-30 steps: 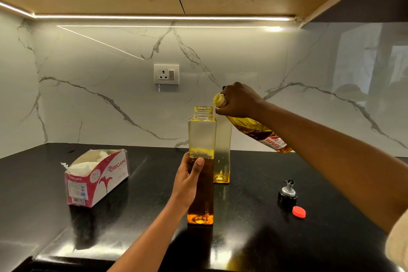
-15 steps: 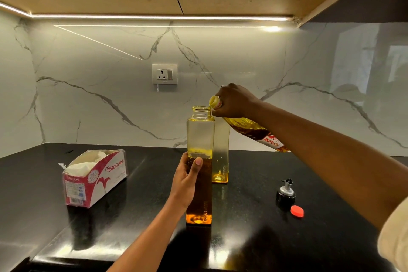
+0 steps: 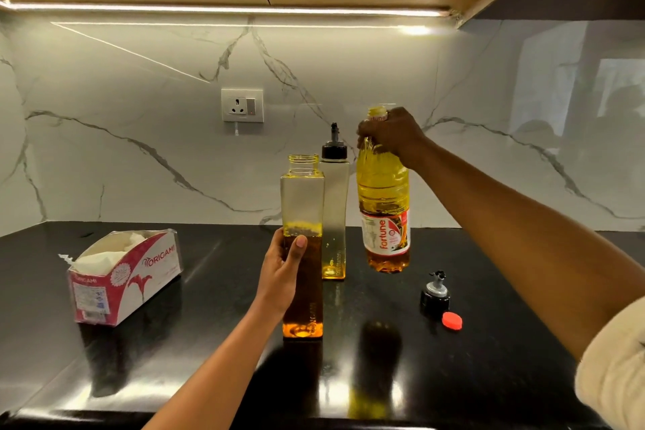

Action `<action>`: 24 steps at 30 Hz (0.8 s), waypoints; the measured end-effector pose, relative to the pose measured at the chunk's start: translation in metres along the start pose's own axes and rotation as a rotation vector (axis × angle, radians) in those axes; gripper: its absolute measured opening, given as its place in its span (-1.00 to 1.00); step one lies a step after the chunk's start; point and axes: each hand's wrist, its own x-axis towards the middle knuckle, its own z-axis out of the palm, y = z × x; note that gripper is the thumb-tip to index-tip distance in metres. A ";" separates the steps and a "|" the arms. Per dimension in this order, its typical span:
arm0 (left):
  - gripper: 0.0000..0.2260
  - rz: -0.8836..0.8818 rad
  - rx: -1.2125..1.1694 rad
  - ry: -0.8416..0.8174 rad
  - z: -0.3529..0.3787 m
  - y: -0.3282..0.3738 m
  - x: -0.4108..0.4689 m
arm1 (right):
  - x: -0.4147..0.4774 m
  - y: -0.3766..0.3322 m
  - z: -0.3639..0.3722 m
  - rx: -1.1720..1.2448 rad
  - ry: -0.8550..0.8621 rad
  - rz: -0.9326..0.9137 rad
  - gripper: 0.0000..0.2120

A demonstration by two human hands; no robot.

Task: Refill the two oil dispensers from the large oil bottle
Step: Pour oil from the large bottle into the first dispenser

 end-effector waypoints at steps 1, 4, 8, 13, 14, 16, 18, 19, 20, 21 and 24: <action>-0.29 0.005 0.003 0.001 0.001 -0.001 0.001 | 0.000 0.005 0.000 0.041 0.000 0.025 -0.90; -0.31 0.020 0.014 0.007 0.003 -0.006 0.005 | -0.001 0.023 0.002 0.088 -0.001 0.070 -0.91; -0.31 0.035 0.019 0.015 0.004 -0.010 0.010 | 0.000 0.045 0.003 0.065 -0.004 0.094 -0.89; -0.32 0.052 0.036 0.020 0.005 -0.012 0.014 | 0.005 0.063 0.004 0.032 0.045 0.095 -0.88; -0.32 0.056 0.040 0.021 0.005 -0.013 0.015 | 0.006 0.067 0.005 0.032 0.055 0.098 -0.88; -0.32 0.056 0.038 0.023 0.006 -0.013 0.016 | 0.008 0.076 0.007 0.029 0.072 0.111 -0.87; -0.32 0.056 0.038 0.020 0.007 -0.013 0.017 | 0.010 0.084 0.008 0.007 0.084 0.124 -0.84; -0.32 0.055 0.037 0.019 0.007 -0.014 0.018 | 0.010 0.087 0.009 -0.005 0.089 0.131 -0.81; -0.32 0.055 0.034 0.019 0.007 -0.014 0.019 | 0.011 0.089 0.010 -0.009 0.094 0.136 -0.78; -0.32 0.055 0.031 0.021 0.007 -0.015 0.019 | 0.013 0.091 0.010 -0.006 0.097 0.139 -0.76; -0.33 0.054 0.029 0.024 0.008 -0.016 0.021 | 0.017 0.095 0.011 0.021 0.085 0.152 -0.75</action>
